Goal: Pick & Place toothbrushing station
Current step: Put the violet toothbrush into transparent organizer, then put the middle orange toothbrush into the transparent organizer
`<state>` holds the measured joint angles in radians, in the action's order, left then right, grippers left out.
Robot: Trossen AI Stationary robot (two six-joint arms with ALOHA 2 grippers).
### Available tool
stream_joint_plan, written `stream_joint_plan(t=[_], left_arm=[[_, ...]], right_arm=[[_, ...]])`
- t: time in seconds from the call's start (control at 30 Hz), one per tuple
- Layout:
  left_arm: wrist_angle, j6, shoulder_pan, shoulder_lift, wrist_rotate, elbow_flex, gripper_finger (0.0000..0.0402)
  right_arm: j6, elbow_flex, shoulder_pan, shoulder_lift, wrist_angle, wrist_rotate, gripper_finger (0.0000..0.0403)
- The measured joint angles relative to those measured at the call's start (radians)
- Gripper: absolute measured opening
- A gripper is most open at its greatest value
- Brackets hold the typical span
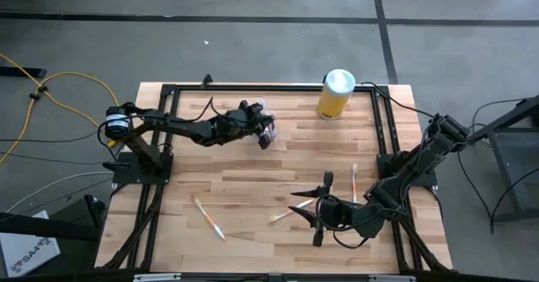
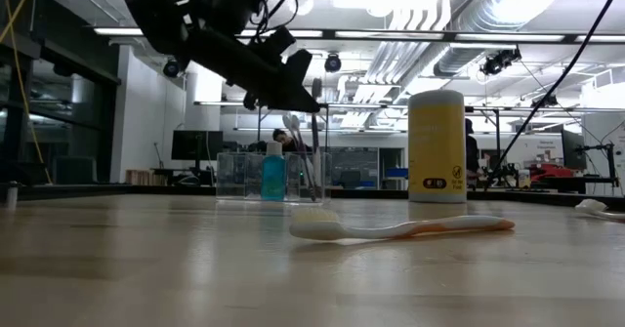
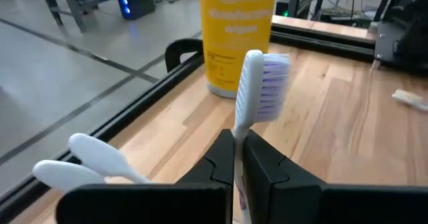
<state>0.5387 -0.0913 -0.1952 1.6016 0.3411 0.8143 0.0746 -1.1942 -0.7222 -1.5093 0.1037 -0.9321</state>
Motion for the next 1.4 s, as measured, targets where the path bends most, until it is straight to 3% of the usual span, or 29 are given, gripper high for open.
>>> stream_joint_plan(t=[0.3, 0.67, 1.03, 1.4], left_arm=[[-0.041, -0.117, -0.084, 0.000, -0.172, 0.001, 0.0029], [-0.117, -0.146, -0.104, 0.000, -0.174, 0.001, 0.0059], [-0.094, -0.149, -0.094, 0.000, -0.183, 0.001, 0.0130], [-0.018, -0.089, -0.004, -0.001, -0.191, 0.001, 0.0136]], right_arm=[[0.000, 0.000, -0.012, 0.000, 0.001, -0.002, 0.0149], [0.000, 0.000, -0.011, 0.000, 0.003, -0.003, 0.0149], [0.000, 0.000, -0.011, 0.000, 0.004, -0.003, 0.0149], [0.000, 0.000, -0.011, 0.000, 0.002, -0.003, 0.0149]])
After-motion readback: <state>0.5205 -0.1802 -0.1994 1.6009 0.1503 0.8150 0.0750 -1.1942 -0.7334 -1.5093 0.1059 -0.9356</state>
